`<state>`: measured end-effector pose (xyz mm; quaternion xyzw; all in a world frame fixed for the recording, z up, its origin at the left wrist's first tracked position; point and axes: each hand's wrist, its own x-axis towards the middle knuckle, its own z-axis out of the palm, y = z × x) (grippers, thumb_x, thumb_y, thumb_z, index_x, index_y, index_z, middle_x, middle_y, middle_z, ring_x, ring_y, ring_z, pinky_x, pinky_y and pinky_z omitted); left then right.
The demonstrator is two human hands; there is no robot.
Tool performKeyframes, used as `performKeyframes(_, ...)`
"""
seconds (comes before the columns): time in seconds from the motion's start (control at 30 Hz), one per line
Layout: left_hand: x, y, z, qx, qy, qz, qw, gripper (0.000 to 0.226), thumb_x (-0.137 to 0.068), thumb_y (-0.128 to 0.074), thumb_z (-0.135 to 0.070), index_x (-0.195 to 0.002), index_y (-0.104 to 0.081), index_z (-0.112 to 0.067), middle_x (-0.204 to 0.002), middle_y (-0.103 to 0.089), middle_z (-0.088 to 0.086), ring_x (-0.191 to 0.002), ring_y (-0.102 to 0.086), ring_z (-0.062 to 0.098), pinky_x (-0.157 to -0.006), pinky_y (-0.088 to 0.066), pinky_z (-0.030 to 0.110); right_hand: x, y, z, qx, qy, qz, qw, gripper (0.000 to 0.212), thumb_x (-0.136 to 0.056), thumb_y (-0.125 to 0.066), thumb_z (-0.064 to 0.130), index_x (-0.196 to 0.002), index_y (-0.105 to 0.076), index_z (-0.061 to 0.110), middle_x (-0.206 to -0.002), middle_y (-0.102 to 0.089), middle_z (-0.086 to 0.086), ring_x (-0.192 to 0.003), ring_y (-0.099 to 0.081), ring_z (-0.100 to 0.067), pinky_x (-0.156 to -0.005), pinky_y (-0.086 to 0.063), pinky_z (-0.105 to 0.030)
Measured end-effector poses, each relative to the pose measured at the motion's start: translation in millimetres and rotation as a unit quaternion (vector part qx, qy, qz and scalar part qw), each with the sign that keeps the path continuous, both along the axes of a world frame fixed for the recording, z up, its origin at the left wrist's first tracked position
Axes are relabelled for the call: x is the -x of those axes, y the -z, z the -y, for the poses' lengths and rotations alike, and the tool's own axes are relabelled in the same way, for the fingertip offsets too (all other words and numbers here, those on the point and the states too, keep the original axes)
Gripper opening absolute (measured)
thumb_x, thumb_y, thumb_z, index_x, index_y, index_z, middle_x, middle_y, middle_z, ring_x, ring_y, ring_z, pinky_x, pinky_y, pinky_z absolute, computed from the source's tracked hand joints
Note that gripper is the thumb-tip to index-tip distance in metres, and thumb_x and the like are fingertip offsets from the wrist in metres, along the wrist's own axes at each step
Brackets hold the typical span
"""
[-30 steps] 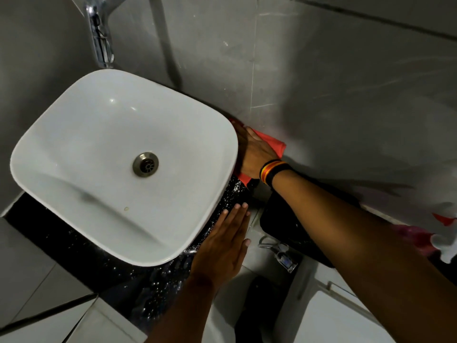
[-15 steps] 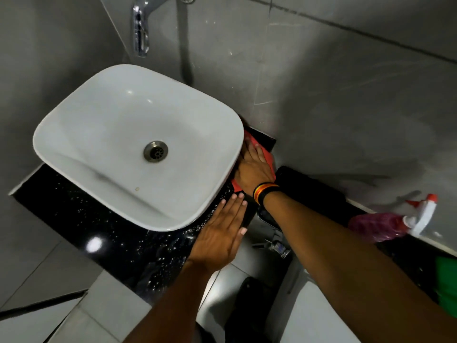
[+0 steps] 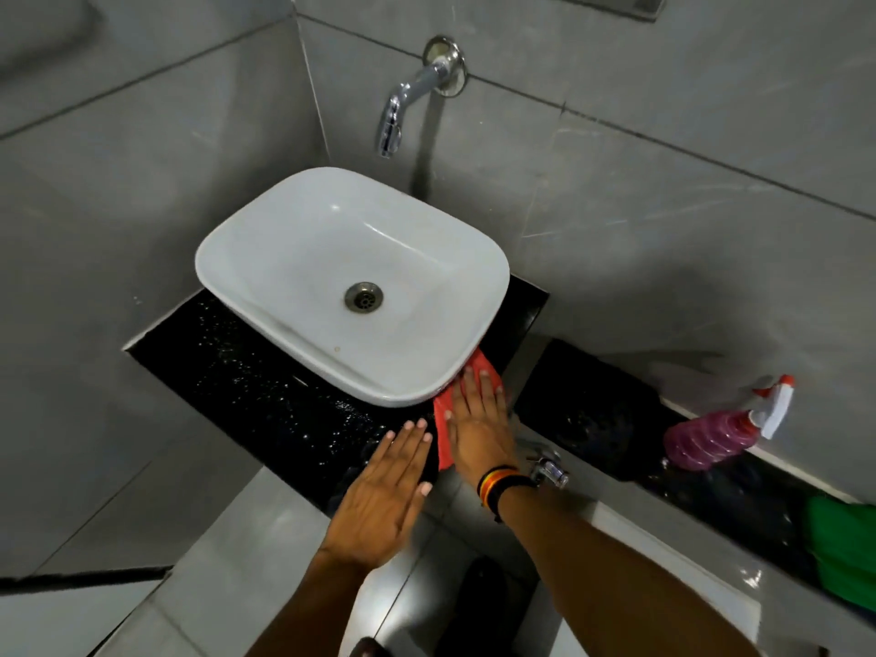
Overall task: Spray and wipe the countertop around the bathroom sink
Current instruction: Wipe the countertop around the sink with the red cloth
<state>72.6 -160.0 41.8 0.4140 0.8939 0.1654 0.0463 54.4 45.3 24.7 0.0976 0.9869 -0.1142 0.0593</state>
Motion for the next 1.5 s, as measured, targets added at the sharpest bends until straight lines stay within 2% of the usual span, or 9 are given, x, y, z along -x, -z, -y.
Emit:
performKeyframes(0.2,-4,-18,55,0.002,-0.017,-0.022,1.000,0.061,-0.111,-0.027,-0.034,-0.164,-0.026,-0.005,-0.175,-0.021,0.011,-0.163,-0.020,0.026,-0.130,-0.014,0.043,-52,-18,90,0.036,-0.030,0.008,0.999,0.065,-0.105,-0.030,0.030,-0.165,-0.012,0.016,-0.175,-0.004,-0.009,-0.160,0.007,-0.033,-0.129,0.009,-0.052)
performKeyframes(0.47,5,-26,88,0.027,-0.029,-0.065,0.997,0.062,-0.112,-0.023,-0.036,-0.160,-0.033,0.000,-0.171,-0.028,0.016,-0.159,-0.030,0.031,-0.133,-0.005,0.037,-42,-49,103,0.015,-0.141,0.047,0.989,0.074,-0.096,-0.042,0.055,-0.159,-0.032,0.017,-0.168,-0.028,-0.013,-0.147,-0.032,-0.038,-0.113,-0.033,-0.053)
performKeyframes(0.6,10,-25,81,0.020,-0.043,-0.049,0.998,0.061,-0.110,-0.028,-0.034,-0.162,-0.029,-0.001,-0.173,-0.024,0.014,-0.160,-0.026,0.030,-0.133,-0.005,0.038,-56,-20,61,0.015,-0.280,0.029,0.959,0.078,-0.099,-0.037,0.063,-0.165,-0.014,0.027,-0.175,-0.003,-0.002,-0.161,0.005,-0.027,-0.128,0.006,-0.056)
performKeyframes(0.77,20,-20,88,0.021,-0.077,-0.030,0.996,0.063,-0.110,-0.027,-0.035,-0.164,-0.022,-0.003,-0.175,-0.017,0.014,-0.164,-0.015,0.026,-0.133,-0.007,0.041,-44,-6,140,0.056,-0.047,0.004,0.997,0.079,-0.094,-0.030,0.049,-0.164,-0.019,0.014,-0.172,-0.008,-0.013,-0.160,-0.004,-0.034,-0.125,0.000,-0.060)
performKeyframes(0.93,29,-31,112,0.030,-0.102,-0.028,0.994,0.062,-0.109,-0.028,-0.032,-0.163,-0.025,0.000,-0.173,-0.022,0.016,-0.163,-0.018,0.029,-0.132,-0.012,0.045,-6,-26,200,0.149,0.069,0.070,0.984,0.088,-0.083,-0.004,0.040,-0.163,0.006,0.005,-0.170,0.019,-0.022,-0.155,0.025,-0.042,-0.124,0.013,-0.061)
performKeyframes(1.07,47,-30,121,0.022,-0.090,-0.029,0.995,0.063,-0.111,-0.026,-0.038,-0.164,-0.025,-0.003,-0.174,-0.022,0.013,-0.163,-0.020,0.027,-0.133,-0.009,0.042,-19,-22,171,0.287,0.089,-0.106,0.948,0.063,-0.098,-0.031,0.025,-0.158,-0.035,0.005,-0.171,-0.017,-0.014,-0.160,-0.012,-0.032,-0.129,-0.005,-0.050)
performKeyframes(1.13,56,-23,109,0.032,-0.035,-0.032,0.998,0.063,-0.112,-0.024,-0.040,-0.163,-0.027,-0.003,-0.173,-0.024,0.014,-0.162,-0.022,0.030,-0.132,-0.013,0.046,-32,-14,150,0.263,0.135,-0.158,0.942,0.056,-0.100,-0.036,0.019,-0.153,-0.043,0.003,-0.168,-0.027,-0.015,-0.158,-0.021,-0.031,-0.130,-0.010,-0.047)
performKeyframes(1.33,71,11,70,0.057,0.085,0.043,0.994,0.061,-0.112,-0.031,-0.035,-0.166,-0.021,-0.009,-0.176,-0.016,0.009,-0.165,-0.010,0.025,-0.134,-0.010,0.048,-33,2,147,0.119,0.138,-0.050,0.982,0.064,-0.104,-0.038,0.023,-0.161,-0.021,0.001,-0.172,-0.011,-0.016,-0.161,-0.005,-0.030,-0.130,-0.009,-0.051)
performKeyframes(1.5,119,13,103,0.060,0.139,0.038,0.988,0.062,-0.110,-0.034,-0.034,-0.166,-0.024,-0.010,-0.176,-0.021,0.008,-0.165,-0.014,0.022,-0.134,-0.009,0.044,-27,8,151,0.062,0.148,-0.060,0.985,0.069,-0.102,-0.032,0.041,-0.156,-0.036,-0.003,-0.168,-0.027,-0.022,-0.158,-0.021,-0.036,-0.125,-0.021,-0.056)
